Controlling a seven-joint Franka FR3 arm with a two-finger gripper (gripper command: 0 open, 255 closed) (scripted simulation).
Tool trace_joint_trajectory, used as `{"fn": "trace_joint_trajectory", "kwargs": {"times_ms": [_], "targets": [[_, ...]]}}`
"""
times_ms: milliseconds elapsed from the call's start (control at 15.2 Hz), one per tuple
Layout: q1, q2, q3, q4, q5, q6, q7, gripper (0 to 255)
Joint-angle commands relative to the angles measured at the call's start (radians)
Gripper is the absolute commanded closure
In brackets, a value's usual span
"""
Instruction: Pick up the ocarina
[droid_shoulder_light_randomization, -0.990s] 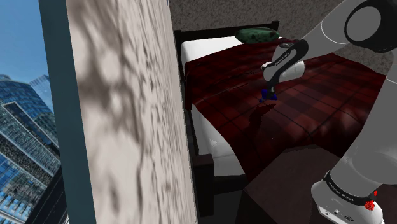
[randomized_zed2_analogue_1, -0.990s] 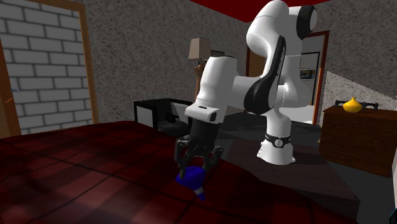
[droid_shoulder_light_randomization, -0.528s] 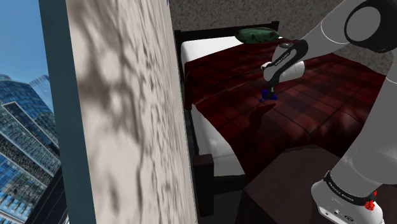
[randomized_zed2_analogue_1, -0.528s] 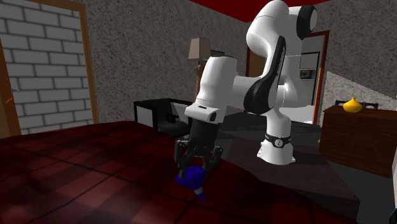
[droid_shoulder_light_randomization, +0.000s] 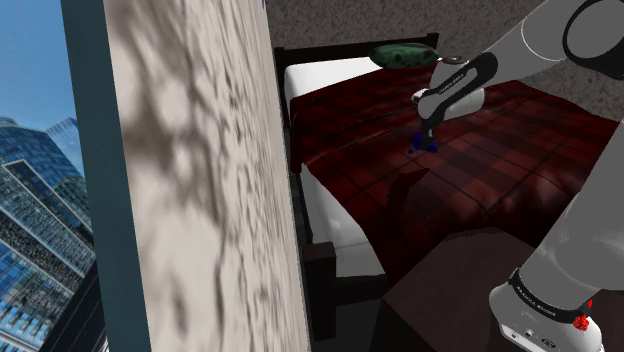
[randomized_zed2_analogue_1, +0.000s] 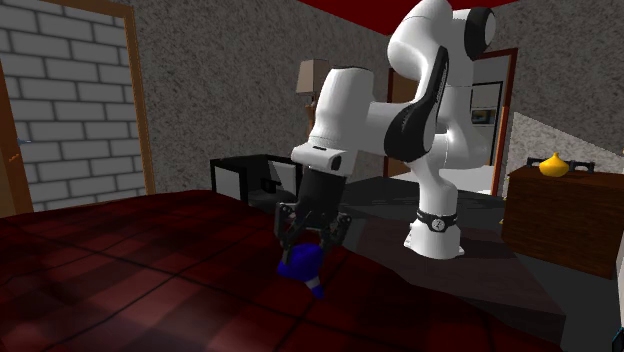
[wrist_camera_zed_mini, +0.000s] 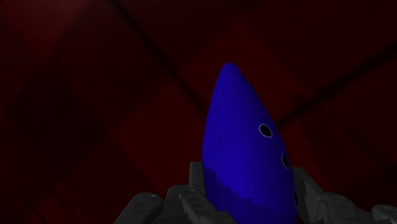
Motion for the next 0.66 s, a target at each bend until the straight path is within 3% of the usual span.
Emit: {"fn": "trace_joint_trajectory", "kwargs": {"times_ms": [0, 594], "targets": [[0.003, -0.019, -0.004, 0.008, -0.015, -0.026, 0.008, 255], [0.009, -0.090, -0.007, 0.043, -0.066, -0.124, 0.037, 255]]}}
